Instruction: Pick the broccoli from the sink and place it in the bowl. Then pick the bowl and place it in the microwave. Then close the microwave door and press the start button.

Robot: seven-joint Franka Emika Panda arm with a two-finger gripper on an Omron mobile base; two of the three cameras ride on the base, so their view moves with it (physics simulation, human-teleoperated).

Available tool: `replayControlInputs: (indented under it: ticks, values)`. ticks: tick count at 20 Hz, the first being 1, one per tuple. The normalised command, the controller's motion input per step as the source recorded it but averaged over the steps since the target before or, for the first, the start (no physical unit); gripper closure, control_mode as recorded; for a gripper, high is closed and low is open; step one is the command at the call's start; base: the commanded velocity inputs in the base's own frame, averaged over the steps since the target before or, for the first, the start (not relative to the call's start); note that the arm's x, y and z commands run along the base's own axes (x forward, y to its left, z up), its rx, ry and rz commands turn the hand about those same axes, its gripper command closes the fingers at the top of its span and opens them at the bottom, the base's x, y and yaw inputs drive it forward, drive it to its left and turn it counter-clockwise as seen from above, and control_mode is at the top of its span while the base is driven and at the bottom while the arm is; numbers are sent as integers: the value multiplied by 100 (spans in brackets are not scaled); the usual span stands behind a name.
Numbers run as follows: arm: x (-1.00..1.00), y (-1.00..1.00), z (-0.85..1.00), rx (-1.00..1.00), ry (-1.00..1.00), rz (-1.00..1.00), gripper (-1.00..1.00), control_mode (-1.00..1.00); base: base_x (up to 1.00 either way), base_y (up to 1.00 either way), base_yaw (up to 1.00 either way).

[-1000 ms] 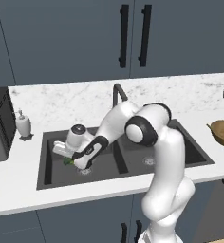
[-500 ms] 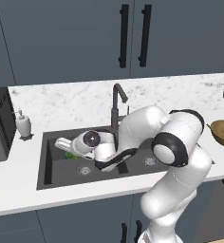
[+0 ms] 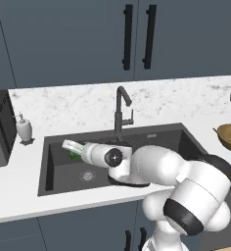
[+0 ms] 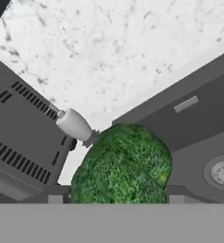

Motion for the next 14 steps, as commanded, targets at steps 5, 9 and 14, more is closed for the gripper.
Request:
replayControlInputs:
  ticks: [5, 9, 14]
  values:
    - [-41, 0, 100, 10, -13, 0, 100, -100, 0, 0, 0]
    - [-25, 0, 100, 7, -15, 0, 100, -100, 0, 0, 0]
    - [-24, 0, 100, 7, -15, 0, 100, -100, 0, 0, 0]
